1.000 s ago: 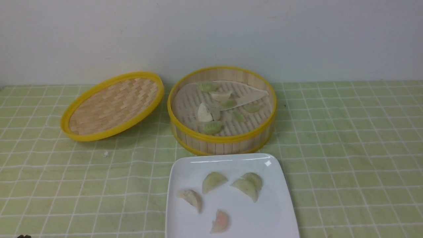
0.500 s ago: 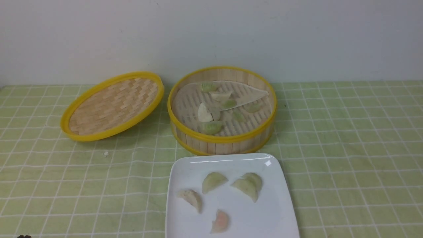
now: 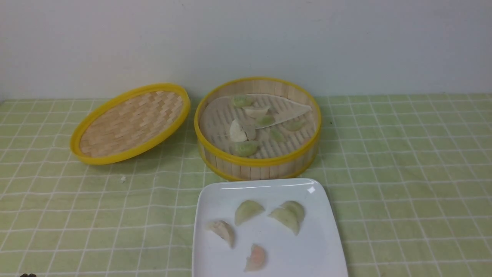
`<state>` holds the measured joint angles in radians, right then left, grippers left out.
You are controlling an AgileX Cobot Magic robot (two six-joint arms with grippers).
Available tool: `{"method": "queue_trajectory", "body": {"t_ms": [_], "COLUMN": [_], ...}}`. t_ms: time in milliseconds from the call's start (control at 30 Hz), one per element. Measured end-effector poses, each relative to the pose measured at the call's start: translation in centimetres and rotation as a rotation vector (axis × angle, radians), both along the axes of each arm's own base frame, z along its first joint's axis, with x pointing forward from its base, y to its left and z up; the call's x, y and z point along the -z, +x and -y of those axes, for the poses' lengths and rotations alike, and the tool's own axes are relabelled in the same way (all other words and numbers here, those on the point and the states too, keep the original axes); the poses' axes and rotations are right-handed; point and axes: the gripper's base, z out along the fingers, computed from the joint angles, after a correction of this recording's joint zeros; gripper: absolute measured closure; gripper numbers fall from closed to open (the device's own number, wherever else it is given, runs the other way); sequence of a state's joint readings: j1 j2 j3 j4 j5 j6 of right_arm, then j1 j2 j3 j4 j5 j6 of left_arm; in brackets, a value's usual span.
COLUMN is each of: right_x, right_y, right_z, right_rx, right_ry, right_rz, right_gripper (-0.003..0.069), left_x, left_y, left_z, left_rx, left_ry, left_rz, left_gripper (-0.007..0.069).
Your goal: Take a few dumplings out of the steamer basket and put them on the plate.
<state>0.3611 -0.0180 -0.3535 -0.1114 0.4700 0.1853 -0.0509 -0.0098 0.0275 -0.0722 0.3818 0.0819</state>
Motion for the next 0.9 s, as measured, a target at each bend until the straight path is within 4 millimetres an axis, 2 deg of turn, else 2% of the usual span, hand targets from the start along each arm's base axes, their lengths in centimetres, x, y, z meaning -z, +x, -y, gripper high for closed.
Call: {"method": "queue_trajectory", "body": {"t_ms": [33,67,100,133,267,300,433,900], "right_x": [1.4,1.7,3.0,5.2,10.6,11.3,11.4,11.4], "right_y": [0.6,0.7,1.1,1.8,2.8,2.9,3.2,3.2], "right_z": [-0.1,-0.1,-0.1,0.0,0.3,0.4,0.4,0.4], "right_rx": [0.039,0.045,0.082,0.145,0.239,0.252,0.279,0.278], "right_ry": [-0.026,-0.029,-0.05,-0.077,-0.121,-0.123,-0.106,-0.095], "right_rz": [-0.045,-0.053,-0.095,-0.161,-0.315,-0.335,-0.281,-0.279], "right_gripper": [0.0673,0.0673,0.0673,0.0673,0.0673,0.0673,0.0673,0.0673], "left_x": [0.0,0.0,0.0,0.0,0.0,0.0,0.0,0.0], "left_y": [0.0,0.0,0.0,0.0,0.0,0.0,0.0,0.0], "left_z": [0.0,0.0,0.0,0.0,0.0,0.0,0.0,0.0], "left_rx": [0.0,0.0,0.0,0.0,0.0,0.0,0.0,0.0], "left_ry": [0.0,0.0,0.0,0.0,0.0,0.0,0.0,0.0], "left_rz": [0.0,0.0,0.0,0.0,0.0,0.0,-0.001,-0.001], "left_gripper": [0.0631,0.0631,0.0631,0.0631,0.0631,0.0631,0.0631,0.0631]}}
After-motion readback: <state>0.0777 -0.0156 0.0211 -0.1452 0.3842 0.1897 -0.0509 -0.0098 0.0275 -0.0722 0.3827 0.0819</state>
